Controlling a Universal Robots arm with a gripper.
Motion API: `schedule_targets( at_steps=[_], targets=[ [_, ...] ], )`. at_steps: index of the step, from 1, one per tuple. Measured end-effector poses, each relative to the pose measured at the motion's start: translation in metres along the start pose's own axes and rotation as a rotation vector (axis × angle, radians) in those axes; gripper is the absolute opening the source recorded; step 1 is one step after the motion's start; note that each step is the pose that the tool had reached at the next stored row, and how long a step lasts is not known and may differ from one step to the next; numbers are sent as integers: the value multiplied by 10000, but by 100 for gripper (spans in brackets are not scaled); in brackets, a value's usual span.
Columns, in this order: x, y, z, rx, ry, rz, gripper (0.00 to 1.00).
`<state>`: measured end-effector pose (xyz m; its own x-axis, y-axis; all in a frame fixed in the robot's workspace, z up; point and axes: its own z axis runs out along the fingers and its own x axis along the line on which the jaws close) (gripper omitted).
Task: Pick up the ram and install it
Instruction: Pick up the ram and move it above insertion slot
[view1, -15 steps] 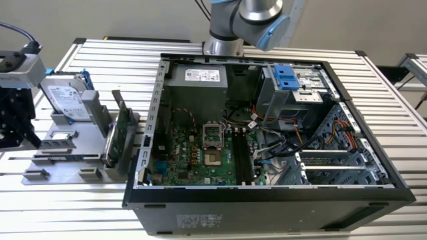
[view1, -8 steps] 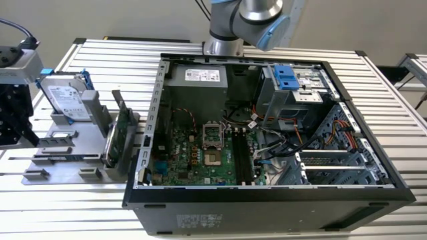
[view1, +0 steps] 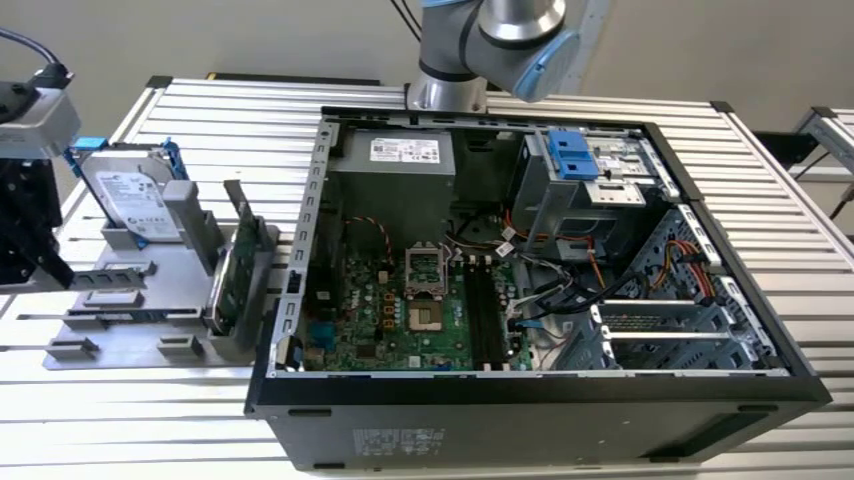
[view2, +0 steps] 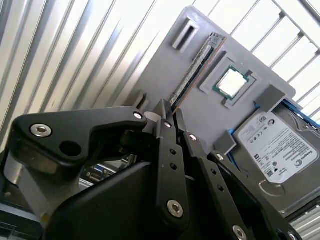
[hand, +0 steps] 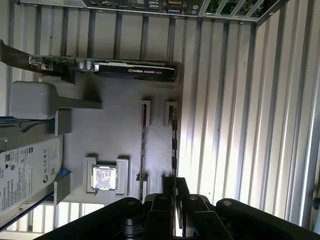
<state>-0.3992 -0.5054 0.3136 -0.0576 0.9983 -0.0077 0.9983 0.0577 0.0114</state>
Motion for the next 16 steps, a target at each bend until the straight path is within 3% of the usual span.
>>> schedule_targets(
  at_steps=[16],
  targets=[
    [-1,0,-140,-1,0,52,0]
  ],
)
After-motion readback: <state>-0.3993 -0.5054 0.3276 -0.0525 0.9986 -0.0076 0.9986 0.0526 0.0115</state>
